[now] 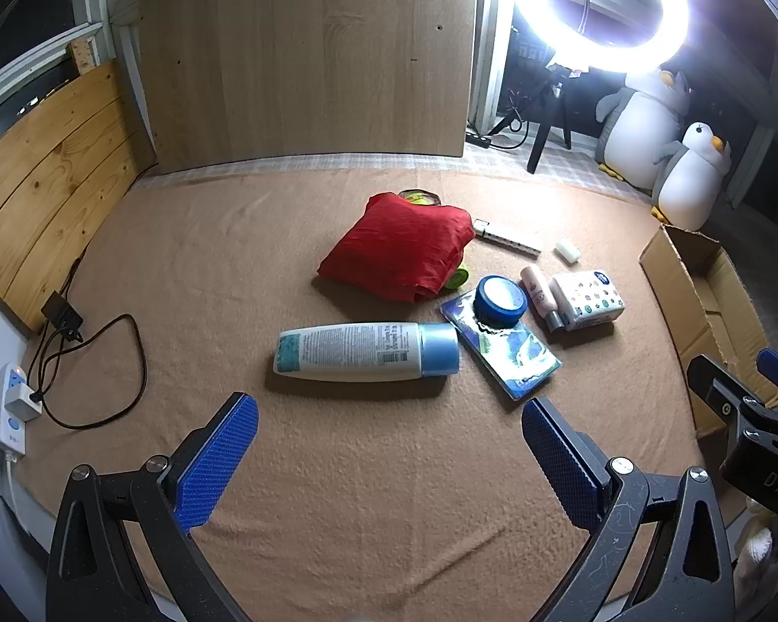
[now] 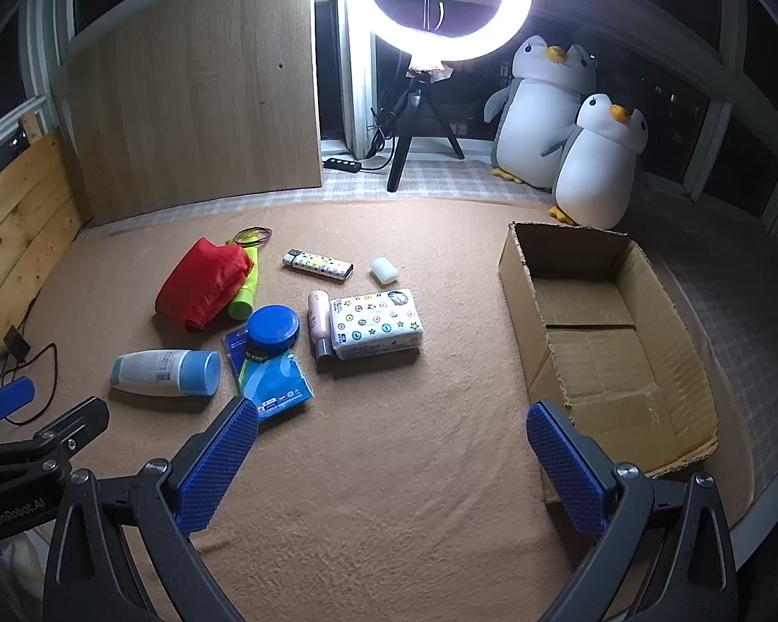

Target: Organize objects

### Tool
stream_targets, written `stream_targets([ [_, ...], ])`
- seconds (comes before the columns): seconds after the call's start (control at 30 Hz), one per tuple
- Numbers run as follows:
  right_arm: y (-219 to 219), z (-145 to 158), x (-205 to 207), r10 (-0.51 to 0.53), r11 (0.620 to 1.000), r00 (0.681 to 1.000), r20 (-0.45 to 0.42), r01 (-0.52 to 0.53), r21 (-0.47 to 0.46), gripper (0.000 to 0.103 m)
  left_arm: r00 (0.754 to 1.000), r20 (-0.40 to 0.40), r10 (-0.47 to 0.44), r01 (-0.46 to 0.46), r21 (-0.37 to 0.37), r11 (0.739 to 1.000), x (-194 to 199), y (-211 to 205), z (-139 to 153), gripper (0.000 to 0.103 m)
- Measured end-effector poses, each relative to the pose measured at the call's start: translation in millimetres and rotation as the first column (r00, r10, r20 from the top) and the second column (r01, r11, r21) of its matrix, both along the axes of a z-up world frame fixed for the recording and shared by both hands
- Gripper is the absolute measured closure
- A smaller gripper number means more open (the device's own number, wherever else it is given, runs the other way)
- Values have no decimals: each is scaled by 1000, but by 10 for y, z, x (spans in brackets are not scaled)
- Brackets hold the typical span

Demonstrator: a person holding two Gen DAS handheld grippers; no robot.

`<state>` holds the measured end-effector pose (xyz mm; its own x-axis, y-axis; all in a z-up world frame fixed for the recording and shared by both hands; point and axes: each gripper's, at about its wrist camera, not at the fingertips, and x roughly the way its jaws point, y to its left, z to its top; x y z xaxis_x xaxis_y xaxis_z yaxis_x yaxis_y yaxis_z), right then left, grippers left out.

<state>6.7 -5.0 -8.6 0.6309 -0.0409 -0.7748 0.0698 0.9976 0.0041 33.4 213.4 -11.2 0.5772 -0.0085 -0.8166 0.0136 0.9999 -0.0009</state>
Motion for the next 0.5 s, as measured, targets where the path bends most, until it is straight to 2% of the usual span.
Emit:
stream_targets([
  [0.5, -24, -3, 8, -5, 1000, 1000, -1, 5, -2, 0, 1000, 5, -8, 8, 0, 1000, 9, -26, -3, 0],
])
